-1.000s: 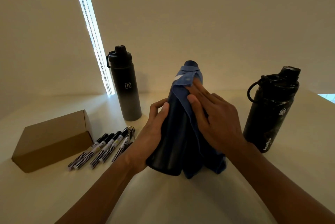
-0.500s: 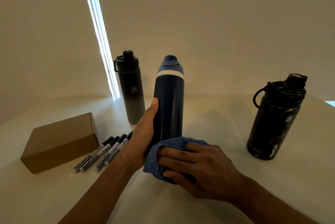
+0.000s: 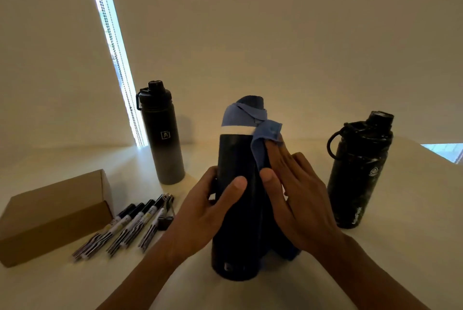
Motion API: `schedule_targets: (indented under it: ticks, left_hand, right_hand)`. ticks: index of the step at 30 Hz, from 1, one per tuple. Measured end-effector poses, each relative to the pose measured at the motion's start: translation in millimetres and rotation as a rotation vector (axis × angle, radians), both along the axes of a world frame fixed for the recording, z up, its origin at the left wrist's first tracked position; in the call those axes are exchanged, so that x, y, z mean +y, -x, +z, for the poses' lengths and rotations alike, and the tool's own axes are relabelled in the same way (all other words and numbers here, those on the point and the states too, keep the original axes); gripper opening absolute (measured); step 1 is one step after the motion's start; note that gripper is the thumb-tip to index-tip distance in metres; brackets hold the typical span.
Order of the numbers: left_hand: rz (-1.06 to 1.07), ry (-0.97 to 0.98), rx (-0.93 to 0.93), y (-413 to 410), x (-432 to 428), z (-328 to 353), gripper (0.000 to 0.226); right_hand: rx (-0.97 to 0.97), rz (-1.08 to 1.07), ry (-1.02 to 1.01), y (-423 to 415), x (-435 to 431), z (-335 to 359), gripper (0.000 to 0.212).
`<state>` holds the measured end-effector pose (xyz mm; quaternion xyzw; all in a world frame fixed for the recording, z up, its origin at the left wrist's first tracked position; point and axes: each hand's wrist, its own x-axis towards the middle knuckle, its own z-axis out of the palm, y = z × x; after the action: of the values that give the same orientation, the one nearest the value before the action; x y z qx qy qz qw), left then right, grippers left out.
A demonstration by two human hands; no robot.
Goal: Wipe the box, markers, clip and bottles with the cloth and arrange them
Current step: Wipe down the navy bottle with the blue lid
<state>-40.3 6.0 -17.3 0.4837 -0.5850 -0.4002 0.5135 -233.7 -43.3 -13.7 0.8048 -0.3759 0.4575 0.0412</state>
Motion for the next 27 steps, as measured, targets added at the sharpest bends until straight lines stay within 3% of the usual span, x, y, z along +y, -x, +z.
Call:
schedule_targets:
  ticks: [8, 13, 17, 21, 27]
  left_hand:
    - [0.121, 0.145, -0.272, -1.6, 4.6, 5.2, 0.091]
    - [0.213, 0.163, -0.362, -3.3, 2.1, 4.4, 0.108]
    - [0.262, 0.208, -0.376, -4.1, -0.2, 2.5, 0.096]
    - [0.337, 0.27, -0.392, -5.8, -2.1, 2.9, 0.067]
    - [0.391, 0.367, -0.477, -7.1, -4.0, 1.1, 0.08]
  right_hand:
    - [-0.105, 0.068, 0.159, -2.4, 3.1, 7.4, 0.037]
    - [-0.092, 0.083, 0.184, -4.0, 5.2, 3.2, 0.041]
    - [-0.057, 0.081, 0.163, -9.1, 7.7, -0.9, 0.046]
    - [-0.092, 0.048, 0.101, -13.3, 14.5, 1.2, 0.041]
    - [-0.02, 0.006, 0.122, -16.1, 16.4, 10.6, 0.05]
